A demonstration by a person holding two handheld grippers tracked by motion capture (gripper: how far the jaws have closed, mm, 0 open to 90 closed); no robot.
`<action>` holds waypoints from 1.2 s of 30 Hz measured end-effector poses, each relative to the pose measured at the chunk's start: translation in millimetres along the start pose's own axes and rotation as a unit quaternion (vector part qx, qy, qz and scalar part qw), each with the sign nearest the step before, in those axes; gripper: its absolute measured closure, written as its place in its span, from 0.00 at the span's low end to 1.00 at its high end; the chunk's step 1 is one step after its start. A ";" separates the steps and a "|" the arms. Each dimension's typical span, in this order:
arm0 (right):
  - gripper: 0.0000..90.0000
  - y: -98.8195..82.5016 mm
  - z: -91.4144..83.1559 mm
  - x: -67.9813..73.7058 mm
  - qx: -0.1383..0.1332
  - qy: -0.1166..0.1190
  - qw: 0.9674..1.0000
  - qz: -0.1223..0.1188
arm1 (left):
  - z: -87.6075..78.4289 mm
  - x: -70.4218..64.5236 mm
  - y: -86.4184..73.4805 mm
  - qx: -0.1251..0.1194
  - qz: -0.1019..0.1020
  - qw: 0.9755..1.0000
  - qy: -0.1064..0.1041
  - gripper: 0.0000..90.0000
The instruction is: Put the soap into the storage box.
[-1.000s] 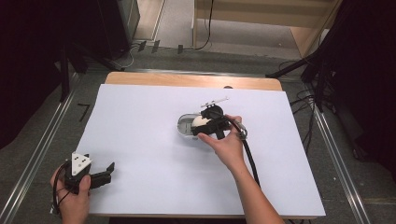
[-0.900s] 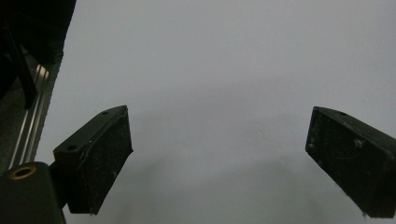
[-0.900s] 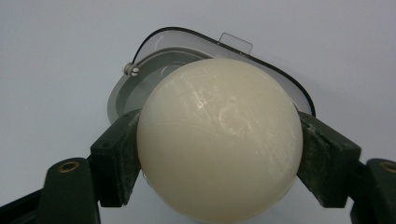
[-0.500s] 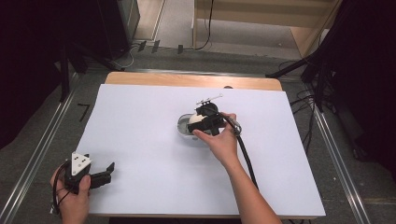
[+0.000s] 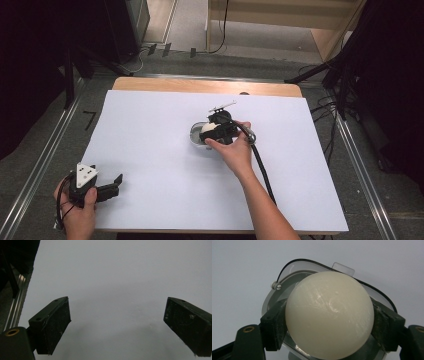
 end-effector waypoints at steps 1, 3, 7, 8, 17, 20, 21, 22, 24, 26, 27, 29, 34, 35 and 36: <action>0.28 -0.2 0.9 0.0 0.001 0.002 1.000 0.000 | 0.0 0.0 0.0 0.000 0.000 1.000 0.000 0.09; 0.28 -0.6 1.3 0.2 0.004 0.001 1.000 0.003 | 0.0 0.0 0.0 0.000 0.000 1.000 0.000 0.09; 0.28 -1.9 4.1 -0.2 0.009 -0.001 1.000 0.007 | 0.0 0.0 0.0 0.000 0.000 1.000 0.000 0.09; 0.28 -2.0 4.3 -0.2 0.010 -0.001 1.000 0.008 | 0.0 0.0 0.0 0.000 0.000 1.000 0.000 0.09; 0.27 -4.1 7.8 1.4 0.014 0.002 1.000 0.004 | 0.0 0.1 0.0 -0.001 -0.001 1.000 -0.001 0.09; 0.27 -3.9 7.8 1.0 0.013 0.002 1.000 0.007 | 0.0 0.1 0.0 -0.001 0.000 1.000 -0.001 0.09; 0.27 -3.8 7.7 0.7 0.013 0.003 1.000 0.007 | 0.0 0.1 0.0 -0.001 -0.001 1.000 -0.001 0.09; 0.27 -3.8 7.7 0.7 0.013 0.003 1.000 0.007 | 0.0 0.1 0.0 -0.001 -0.001 1.000 -0.001 0.09; 0.27 -3.9 7.1 0.5 0.014 0.003 1.000 0.007 | 0.0 0.2 0.0 -0.001 -0.001 1.000 -0.002 0.09; 0.27 -4.2 6.6 0.0 0.013 0.002 1.000 0.004 | -0.2 0.2 0.0 -0.001 -0.002 1.000 -0.002 0.09; 0.27 -4.4 6.2 0.2 0.013 0.000 1.000 0.004 | -0.1 0.2 0.0 -0.001 -0.002 1.000 -0.002 0.09; 0.27 -4.5 5.6 0.4 0.013 -0.001 1.000 0.004 | 0.0 0.2 0.0 -0.002 -0.002 1.000 -0.003 0.09; 0.27 -4.3 4.3 0.3 0.008 0.000 1.000 0.002 | -0.1 0.2 0.0 -0.001 -0.002 1.000 -0.002 0.09; 0.27 -4.4 3.0 0.3 0.007 0.001 1.000 0.002 | -0.1 0.2 0.0 -0.001 -0.002 1.000 -0.002 0.09; 0.27 -4.3 2.5 0.4 0.006 0.001 1.000 0.001 | -0.1 0.2 0.0 -0.001 -0.001 1.000 -0.002 0.09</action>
Point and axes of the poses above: each handheld gripper's, and its own axes: z roughly forward along the jaws, y roughly out of its top, x roughly to its left, the point moved 5 cm from there along z, roughly forward along the jaws, and after that the axes turned 11 degrees about z, right-handed, at the moved point
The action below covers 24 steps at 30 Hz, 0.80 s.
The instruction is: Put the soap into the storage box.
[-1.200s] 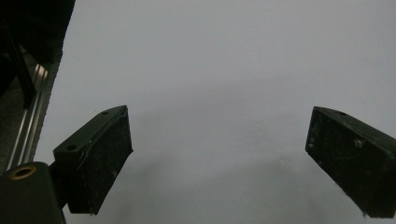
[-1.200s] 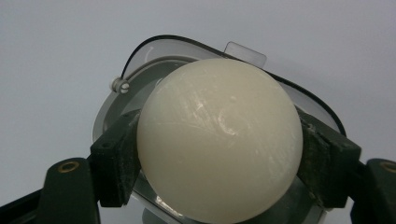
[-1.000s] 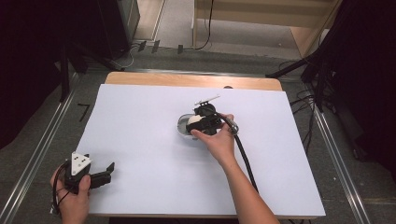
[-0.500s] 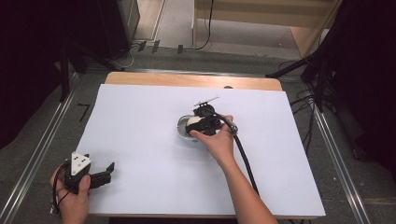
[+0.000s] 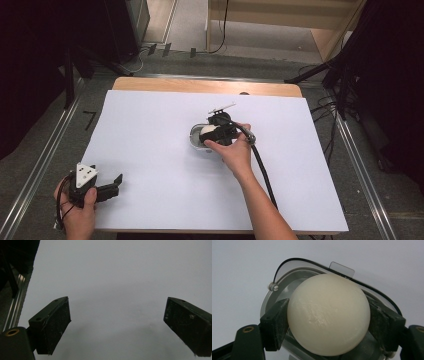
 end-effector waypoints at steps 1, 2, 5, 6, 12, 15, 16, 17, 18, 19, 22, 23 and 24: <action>0.27 0.0 0.0 0.0 0.000 0.000 1.000 0.000 | 0.0 0.0 0.0 0.000 0.000 1.000 0.000 0.09; 0.27 0.0 -0.4 0.0 -0.001 0.001 1.000 -0.001 | 0.0 0.0 0.0 0.000 0.001 1.000 0.000 0.09; 0.27 0.2 -1.4 -0.5 -0.002 0.001 1.000 -0.002 | 0.1 0.0 0.0 -0.001 0.000 1.000 0.000 0.09; 0.27 0.2 -1.8 -0.5 -0.002 0.000 1.000 0.000 | 0.1 0.0 0.0 -0.001 0.000 1.000 -0.001 0.09; 0.27 -0.2 -3.5 -0.4 0.000 0.002 1.000 -0.003 | 0.1 0.0 0.0 -0.001 0.000 1.000 -0.001 0.09; 0.27 -0.3 -4.1 -0.5 0.000 0.003 1.000 -0.002 | 0.0 0.1 0.0 0.000 -0.001 1.000 0.000 0.09; 0.27 -0.2 -4.5 -0.5 0.000 0.003 1.000 -0.002 | 0.0 0.1 0.0 0.000 0.000 1.000 0.000 0.09; 0.27 -0.2 -4.5 -0.5 0.000 0.003 1.000 -0.002 | 0.0 0.0 0.0 -0.001 0.000 1.000 -0.001 0.09; 0.27 -0.3 -4.5 -0.5 -0.001 0.003 1.000 -0.004 | 0.0 0.1 0.0 0.000 0.000 1.000 0.000 0.09; 0.27 -0.5 -4.6 -0.4 -0.002 0.003 1.000 -0.004 | 0.0 0.1 0.0 -0.001 -0.001 1.000 0.000 0.09; 0.27 -0.8 -4.7 -0.7 -0.003 0.004 1.000 -0.006 | -0.1 0.3 -0.1 0.000 -0.001 1.000 0.000 0.09; 0.27 -0.9 -4.8 -0.7 -0.003 0.004 1.000 -0.006 | -0.1 0.3 -0.1 0.000 -0.001 1.000 0.000 0.09; 0.27 -1.1 -5.3 -0.7 -0.002 0.004 1.000 -0.005 | -0.1 0.2 -0.1 0.000 -0.001 1.000 0.000 0.09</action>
Point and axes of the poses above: each handheld gripper's, and its own axes: z roughly forward along the jaws, y roughly out of its top, x roughly to its left, the point moved 5 cm from there along z, roughly forward along the jaws, and after that the axes turned 11 degrees about z, right-handed, at the moved point
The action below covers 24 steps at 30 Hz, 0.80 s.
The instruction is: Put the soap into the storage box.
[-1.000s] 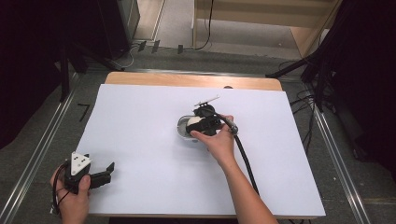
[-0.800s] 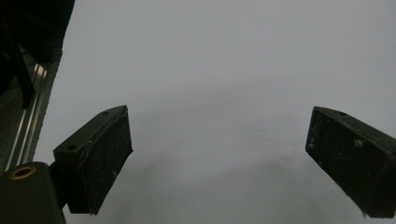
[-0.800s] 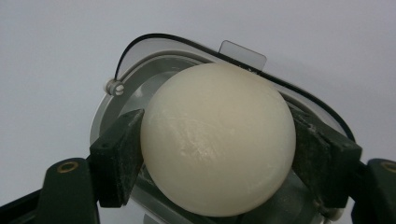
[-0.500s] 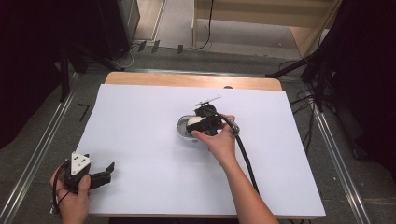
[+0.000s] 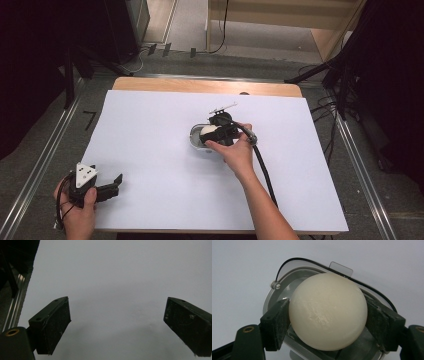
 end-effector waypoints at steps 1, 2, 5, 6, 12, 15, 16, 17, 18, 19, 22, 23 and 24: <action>0.27 -0.1 -0.2 -0.1 0.000 0.000 1.000 0.000 | 0.0 0.0 0.0 0.000 0.000 1.000 0.000 0.09; 0.27 -0.1 -0.4 -0.1 0.000 0.001 1.000 0.000 | -0.1 0.1 0.0 0.000 0.000 1.000 0.000 0.09; 0.27 -0.1 -0.7 -0.2 -0.001 0.001 1.000 0.001 | -0.2 0.0 0.0 0.001 -0.001 1.000 0.000 0.09; 0.27 0.1 -1.1 -0.5 -0.002 0.002 1.000 0.000 | -0.2 0.1 0.0 0.001 0.000 1.000 0.000 0.09; 0.27 -1.4 -1.8 -2.8 -0.003 0.005 1.000 0.004 | -0.2 0.1 0.0 0.001 0.000 1.000 0.000 0.09; 0.28 -2.0 -1.3 -4.0 -0.003 0.004 1.000 0.002 | -0.3 0.1 0.0 0.001 -0.001 1.000 0.000 0.09; 0.28 -2.4 -1.5 -4.4 -0.002 0.003 1.000 0.004 | -0.3 0.2 0.0 0.001 -0.001 1.000 0.000 0.09; 0.28 -2.4 -1.9 -5.0 -0.002 0.003 1.000 0.004 | -0.3 0.1 0.0 0.001 -0.001 1.000 0.000 0.09; 0.29 -2.0 -2.7 -6.0 -0.005 0.003 1.000 0.004 | -0.2 0.1 0.0 0.001 -0.001 1.000 0.000 0.09; 0.29 -2.0 -2.7 -6.0 -0.005 0.003 1.000 0.004 | -0.2 0.1 0.0 0.001 -0.001 1.000 0.000 0.09; 0.29 -1.4 -4.9 -6.6 -0.007 0.006 1.000 0.006 | -0.1 0.1 0.0 0.001 -0.001 1.000 0.000 0.09; 0.29 -0.7 -6.5 -6.7 -0.010 0.007 1.000 0.007 | -0.1 0.1 0.0 0.001 -0.001 1.000 0.000 0.09; 0.29 -0.3 -7.0 -7.1 -0.012 0.009 1.000 0.006 | -0.1 0.1 0.0 0.001 -0.001 1.000 0.000 0.09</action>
Point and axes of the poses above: each handheld gripper's, and its own axes: z roughly forward along the jaws, y roughly out of its top, x roughly to its left, the point moved 5 cm from there along z, roughly forward along the jaws, and after that the axes turned 11 degrees about z, right-handed, at the moved point
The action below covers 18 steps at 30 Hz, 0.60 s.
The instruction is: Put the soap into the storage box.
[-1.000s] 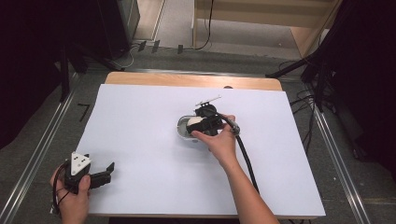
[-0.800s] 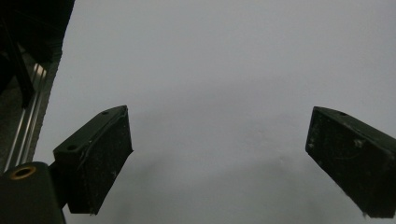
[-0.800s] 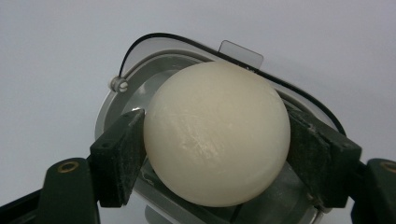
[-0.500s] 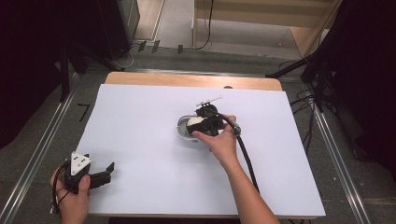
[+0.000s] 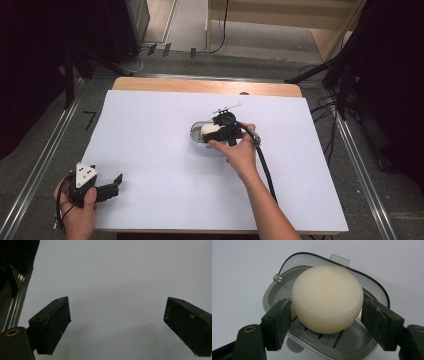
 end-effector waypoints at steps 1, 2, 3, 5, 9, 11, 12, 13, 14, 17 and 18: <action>0.29 0.0 0.0 0.0 0.000 0.000 1.000 0.000 | 0.0 0.0 0.0 0.000 0.000 1.000 0.000 0.09; 0.29 0.4 -0.7 -0.1 -0.002 0.001 1.000 0.001 | 0.0 0.0 0.0 0.000 0.000 1.000 0.000 0.09; 0.29 0.5 -2.5 -0.1 -0.001 0.001 1.000 0.002 | 0.0 0.0 0.0 0.000 0.000 1.000 0.000 0.09; 0.29 0.8 -3.3 -0.3 -0.004 0.002 1.000 0.001 | -0.1 0.0 0.0 0.000 0.000 1.000 0.000 0.09; 0.28 0.6 -4.9 -0.6 -0.004 0.002 1.000 -0.002 | -0.1 0.0 0.0 0.000 0.001 1.000 0.000 0.09; 0.28 0.3 -6.9 0.3 -0.005 0.004 1.000 0.001 | -0.1 0.0 0.0 0.000 0.001 1.000 0.000 0.09; 0.28 0.3 -7.2 0.2 -0.007 0.005 1.000 -0.002 | -0.1 0.0 0.0 0.000 0.001 1.000 0.000 0.09; 0.28 0.3 -7.2 0.2 -0.007 0.005 1.000 -0.002 | -0.1 0.0 0.0 0.000 0.001 1.000 0.000 0.09; 0.28 -0.1 -8.1 -0.2 -0.008 0.005 1.000 0.000 | -0.1 0.0 0.0 0.000 0.000 1.000 0.000 0.09; 0.28 -0.4 -9.5 -1.6 -0.010 0.005 1.000 0.000 | -0.1 0.0 0.0 0.000 0.000 1.000 0.000 0.09; 0.28 -0.7 -10.5 -2.0 -0.009 0.006 1.000 0.003 | -0.1 0.0 0.0 0.000 0.000 1.000 0.000 0.09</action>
Point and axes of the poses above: each handheld gripper's, and its own axes: z roughly forward along the jaws, y roughly out of its top, x roughly to its left, the point moved 5 cm from there along z, roughly forward along the jaws, and after that the axes turned 11 degrees about z, right-handed, at the moved point
